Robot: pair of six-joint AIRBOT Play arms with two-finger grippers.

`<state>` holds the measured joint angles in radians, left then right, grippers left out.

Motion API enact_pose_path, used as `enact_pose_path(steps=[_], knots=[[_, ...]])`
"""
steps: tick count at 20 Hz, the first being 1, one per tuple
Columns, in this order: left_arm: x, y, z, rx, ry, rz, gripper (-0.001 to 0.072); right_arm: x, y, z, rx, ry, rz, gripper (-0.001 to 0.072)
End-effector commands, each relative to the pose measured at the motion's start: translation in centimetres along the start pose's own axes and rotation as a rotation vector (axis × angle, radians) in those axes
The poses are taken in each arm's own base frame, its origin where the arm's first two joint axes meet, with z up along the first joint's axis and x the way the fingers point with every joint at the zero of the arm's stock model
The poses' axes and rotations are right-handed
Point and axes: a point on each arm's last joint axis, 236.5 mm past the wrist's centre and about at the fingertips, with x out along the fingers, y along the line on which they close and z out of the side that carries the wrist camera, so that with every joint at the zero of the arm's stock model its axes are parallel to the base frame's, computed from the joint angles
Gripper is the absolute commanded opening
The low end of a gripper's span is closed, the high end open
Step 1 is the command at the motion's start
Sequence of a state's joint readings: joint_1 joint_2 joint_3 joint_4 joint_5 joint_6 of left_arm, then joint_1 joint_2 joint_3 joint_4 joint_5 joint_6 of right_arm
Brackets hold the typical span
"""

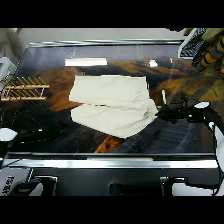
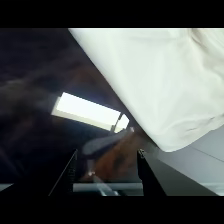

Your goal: Fold the clothes and pants, and hang the long-sleeved shirts on hangers.

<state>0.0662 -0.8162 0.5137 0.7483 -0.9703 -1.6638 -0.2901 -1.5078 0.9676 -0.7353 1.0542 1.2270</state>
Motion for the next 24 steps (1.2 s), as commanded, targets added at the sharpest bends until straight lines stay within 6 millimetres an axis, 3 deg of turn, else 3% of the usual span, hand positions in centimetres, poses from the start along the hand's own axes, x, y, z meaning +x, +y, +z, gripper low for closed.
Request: enact_pose_path(steps=[1, 7, 12, 17, 18, 19, 21, 24], knots=[[4.6, -1.0, -1.3, -0.025, -0.034, -0.038, 0.0443, -0.9, 1.2, -0.6, -0.004, 0.011, 0.02, 0.0036], [11.7, -0.7, -4.1, -0.104, -0.004, 0.012, 0.0443, -1.5, 3.2, -1.2, 0.019, 0.029, 0.087, 0.0036], [14.5, -2.7, -4.0, -0.064, 0.012, 0.021, 0.0443, -1.6, 4.3, -1.5, 0.035, 0.047, 0.133, 0.0036], [16.6, -2.9, -3.2, -0.073, 0.027, 0.042, 0.0429, -1.6, 4.4, -1.9, 0.034, 0.063, 0.139, 0.0036], [16.7, -3.2, -3.3, -0.073, 0.035, 0.039, 0.0261, -1.7, 4.5, -2.1, 0.033, 0.071, 0.142, 0.0036], [16.6, -3.7, -3.4, -0.064, 0.046, 0.03, 0.001, -1.7, 4.6, -2.3, 0.032, 0.078, 0.144, 0.0036], [16.0, -5.3, -4.0, -0.033, 0.092, -0.001, 0.001, -2.1, 4.9, -2.7, 0.018, 0.09, 0.145, 0.0036], [14.0, -6.8, -6.6, 0.019, 0.212, -0.031, 0.0009, -3.6, 5.7, -4.1, 0.011, 0.118, 0.132, 0.0036]])
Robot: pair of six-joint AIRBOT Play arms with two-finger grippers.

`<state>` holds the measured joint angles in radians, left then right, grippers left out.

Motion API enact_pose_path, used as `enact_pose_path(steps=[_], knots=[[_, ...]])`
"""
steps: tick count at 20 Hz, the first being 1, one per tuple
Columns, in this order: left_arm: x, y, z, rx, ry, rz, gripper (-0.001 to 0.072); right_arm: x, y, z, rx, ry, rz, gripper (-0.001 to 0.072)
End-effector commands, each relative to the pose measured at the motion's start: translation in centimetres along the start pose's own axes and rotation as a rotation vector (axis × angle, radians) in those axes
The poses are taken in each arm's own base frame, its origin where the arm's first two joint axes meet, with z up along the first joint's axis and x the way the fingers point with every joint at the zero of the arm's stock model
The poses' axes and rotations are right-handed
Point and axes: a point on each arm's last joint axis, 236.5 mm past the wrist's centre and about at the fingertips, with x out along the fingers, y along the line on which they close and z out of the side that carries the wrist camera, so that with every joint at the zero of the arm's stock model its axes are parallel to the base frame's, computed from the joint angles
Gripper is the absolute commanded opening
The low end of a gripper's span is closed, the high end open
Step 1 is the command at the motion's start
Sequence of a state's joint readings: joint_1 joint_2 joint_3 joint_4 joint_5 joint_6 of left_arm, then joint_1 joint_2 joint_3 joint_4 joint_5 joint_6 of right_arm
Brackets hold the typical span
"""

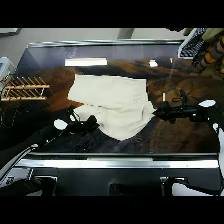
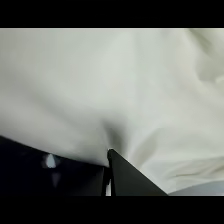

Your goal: Fold the clothes and pants, and hang the long-sleeved shirts on hangers.

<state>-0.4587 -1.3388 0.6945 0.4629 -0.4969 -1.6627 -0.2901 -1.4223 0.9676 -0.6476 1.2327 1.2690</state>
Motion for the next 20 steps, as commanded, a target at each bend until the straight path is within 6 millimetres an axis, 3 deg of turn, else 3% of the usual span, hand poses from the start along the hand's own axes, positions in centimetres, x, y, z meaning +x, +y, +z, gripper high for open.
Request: enact_pose_path(steps=[1, 5, 7, 9, 11, 13, 15, 20], knots=[[-2.1, -1.3, -3.7, 0.084, 0.165, -0.013, 0.0009, -1.4, 0.9, -2.2, -0.005, 0.053, -0.023, 0.0036], [-7.4, -1.5, -8.8, 0.196, 0.381, -0.008, 0.0009, -4.0, 1.9, -6.3, 0.045, 0.144, -0.09, 0.0036], [-10.3, -2.5, -10.2, 0.225, 0.451, -0.036, 0.0009, -5.2, 3.2, -7.6, 0.067, 0.146, -0.089, 0.0036], [-12.8, -4.4, -9.9, 0.259, 0.473, -0.076, 0.0009, -6.0, 4.1, -7.4, 0.097, 0.096, -0.091, 0.0036], [-13.8, -6.9, -7.0, 0.28, 0.392, -0.12, 0.0008, -6.2, 4.4, -6.3, 0.106, 0.032, -0.088, 0.0036], [-13.7, -8.6, -3.2, 0.274, 0.288, -0.149, 0.0008, -6.2, 4.3, -4.4, 0.116, -0.046, -0.087, 0.0036], [-12.4, -8.6, -0.5, 0.249, 0.26, -0.141, 0.0009, -6.4, 4.2, -2.2, 0.121, -0.139, -0.086, 0.0036], [-6.7, -6.7, 2.4, 0.184, 0.342, -0.126, 0.0009, -5.5, 3.4, 0.7, 0.179, -0.21, -0.058, 0.0036]])
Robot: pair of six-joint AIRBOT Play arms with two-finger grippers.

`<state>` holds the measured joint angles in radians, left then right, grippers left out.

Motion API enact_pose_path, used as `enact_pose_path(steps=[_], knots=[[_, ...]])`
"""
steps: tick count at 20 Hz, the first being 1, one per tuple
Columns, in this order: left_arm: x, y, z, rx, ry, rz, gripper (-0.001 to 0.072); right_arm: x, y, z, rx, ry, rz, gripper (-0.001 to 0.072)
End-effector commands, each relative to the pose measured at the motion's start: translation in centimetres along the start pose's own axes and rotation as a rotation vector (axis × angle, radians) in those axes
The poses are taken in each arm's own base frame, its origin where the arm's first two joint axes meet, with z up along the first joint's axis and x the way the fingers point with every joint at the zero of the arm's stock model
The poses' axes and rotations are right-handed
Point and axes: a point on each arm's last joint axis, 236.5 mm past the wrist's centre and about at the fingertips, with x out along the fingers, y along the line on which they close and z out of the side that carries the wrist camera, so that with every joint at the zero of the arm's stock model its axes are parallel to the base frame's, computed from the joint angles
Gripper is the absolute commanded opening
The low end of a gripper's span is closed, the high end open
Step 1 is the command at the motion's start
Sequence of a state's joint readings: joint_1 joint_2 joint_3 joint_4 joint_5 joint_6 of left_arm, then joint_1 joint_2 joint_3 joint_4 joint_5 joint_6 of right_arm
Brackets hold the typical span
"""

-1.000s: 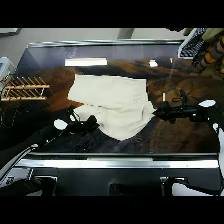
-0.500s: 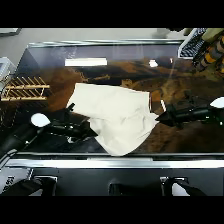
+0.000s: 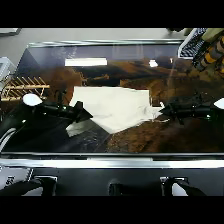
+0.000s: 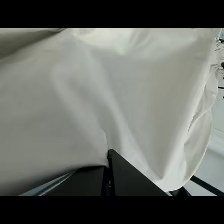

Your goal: Fold the clothes and pants, and hang the long-sleeved shirts on hangers.

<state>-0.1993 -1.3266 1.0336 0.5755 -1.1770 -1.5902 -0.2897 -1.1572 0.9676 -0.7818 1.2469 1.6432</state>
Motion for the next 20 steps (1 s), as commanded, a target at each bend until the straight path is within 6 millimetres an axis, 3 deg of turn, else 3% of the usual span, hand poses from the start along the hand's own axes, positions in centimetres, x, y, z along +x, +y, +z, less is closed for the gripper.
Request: enact_pose_path(steps=[1, 5, 9, 15, 18, 19, 20], knots=[[2.8, 1.6, 2.9, -0.031, 0.044, -0.034, 0.0009, 1.2, 0.0, 2.4, 0.061, -0.057, 0.031, 0.0036], [5.4, 3.3, 5.5, -0.074, 0.077, -0.04, 0.0009, 3.5, -0.9, 5.5, 0.162, -0.11, 0.072, 0.0036], [6.8, 3.2, 8.8, -0.089, 0.066, -0.074, 0.0009, 6.1, -1.2, 8.5, 0.337, -0.14, 0.172, 0.0036], [8.3, 3.1, 13.2, -0.205, 0.041, -0.209, 0.0009, 11.6, -1.9, 8.6, 0.481, -0.113, 0.178, 0.0036], [8.3, 3.9, 14.2, -0.189, 0.011, -0.203, 0.0015, 12.6, -1.7, 9.4, 0.462, -0.183, 0.157, 0.0036], [8.0, 3.9, 14.6, -0.176, -0.004, -0.204, 0.0057, 12.5, -1.9, 9.8, 0.463, -0.199, 0.155, 0.0036], [7.6, 4.0, 14.9, -0.169, -0.013, -0.207, 0.0199, 12.4, -2.0, 10.1, 0.465, -0.209, 0.155, 0.0036]])
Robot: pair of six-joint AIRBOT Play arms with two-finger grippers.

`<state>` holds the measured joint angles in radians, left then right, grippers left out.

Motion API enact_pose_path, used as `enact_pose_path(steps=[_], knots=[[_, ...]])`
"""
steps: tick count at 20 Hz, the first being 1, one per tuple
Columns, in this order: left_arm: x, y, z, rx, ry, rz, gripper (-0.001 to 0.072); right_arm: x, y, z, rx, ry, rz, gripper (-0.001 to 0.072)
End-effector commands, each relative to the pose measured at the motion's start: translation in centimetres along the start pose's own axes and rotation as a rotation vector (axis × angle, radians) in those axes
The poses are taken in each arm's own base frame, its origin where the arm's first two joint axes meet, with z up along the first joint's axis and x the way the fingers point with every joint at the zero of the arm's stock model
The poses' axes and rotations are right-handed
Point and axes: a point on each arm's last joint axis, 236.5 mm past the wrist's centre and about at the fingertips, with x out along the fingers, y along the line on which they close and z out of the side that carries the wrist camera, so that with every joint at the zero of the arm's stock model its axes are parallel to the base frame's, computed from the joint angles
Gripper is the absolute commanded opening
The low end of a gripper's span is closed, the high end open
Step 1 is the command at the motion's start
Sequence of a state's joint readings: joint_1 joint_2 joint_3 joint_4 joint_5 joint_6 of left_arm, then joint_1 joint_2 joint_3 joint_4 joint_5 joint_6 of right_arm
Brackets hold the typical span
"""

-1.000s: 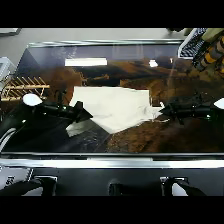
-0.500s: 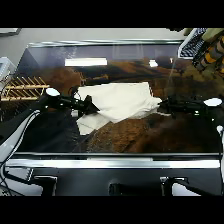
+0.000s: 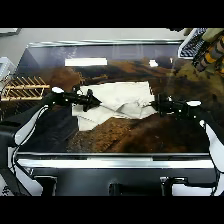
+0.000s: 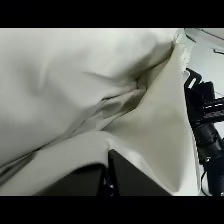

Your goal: Fold the clothes and pants, and hang the long-sleeved shirts on hangers.

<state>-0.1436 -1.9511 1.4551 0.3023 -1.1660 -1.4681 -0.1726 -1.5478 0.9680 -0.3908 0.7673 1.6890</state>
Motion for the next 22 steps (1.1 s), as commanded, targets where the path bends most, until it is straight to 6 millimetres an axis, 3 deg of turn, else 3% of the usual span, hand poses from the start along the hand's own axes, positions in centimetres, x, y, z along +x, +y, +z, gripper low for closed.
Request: enact_pose_path(steps=[1, 2, 4, 6, 9, 11, 13, 17, 19, 22], knots=[[-0.9, -0.3, 1.6, 0.024, -0.036, -0.024, 0.034, 0.6, 0.1, 1.2, 0.009, -0.064, 0.007, 0.0036], [-1.6, -0.8, 1.7, 0.05, -0.034, -0.034, 0.0398, 0.6, 0.1, 1.2, 0.009, -0.064, 0.007, 0.0036], [-3.8, -2.1, 1.2, 0.101, -0.018, -0.058, 0.0398, 0.6, 0.2, 1.1, 0.008, -0.061, 0.007, 0.0036], [-6.7, -2.6, -0.5, 0.173, 0.018, -0.005, 0.0398, 0.5, 0.3, 0.8, 0.005, -0.05, 0.008, 0.0036], [-10.8, -0.3, -3.5, 0.228, 0.026, 0.275, 0.04, 0.1, 0.8, 0.5, -0.035, -0.047, 0.017, 0.0036], [-12.2, 1.1, -6.2, 0.204, 0.004, 0.394, 0.04, -0.3, 1.4, 0.4, -0.074, -0.054, 0.027, 0.0036], [-11.8, 2.4, -8.5, 0.165, -0.03, 0.421, 0.04, -0.7, 1.8, 0.3, -0.095, -0.06, 0.03, 0.0036], [-8.5, 7.2, -11.0, 0.108, -0.064, 0.444, 0.0411, -0.8, 1.6, -0.3, -0.111, -0.035, 0.018, 0.0036], [-6.8, 8.2, -10.7, 0.13, -0.104, 0.421, 0.0412, -0.8, 1.5, -0.5, -0.112, -0.027, 0.017, 0.0036], [-5.6, 8.0, -9.4, 0.168, -0.179, 0.39, 0.0412, -0.8, 1.5, -0.7, -0.112, -0.018, 0.016, 0.0036]])
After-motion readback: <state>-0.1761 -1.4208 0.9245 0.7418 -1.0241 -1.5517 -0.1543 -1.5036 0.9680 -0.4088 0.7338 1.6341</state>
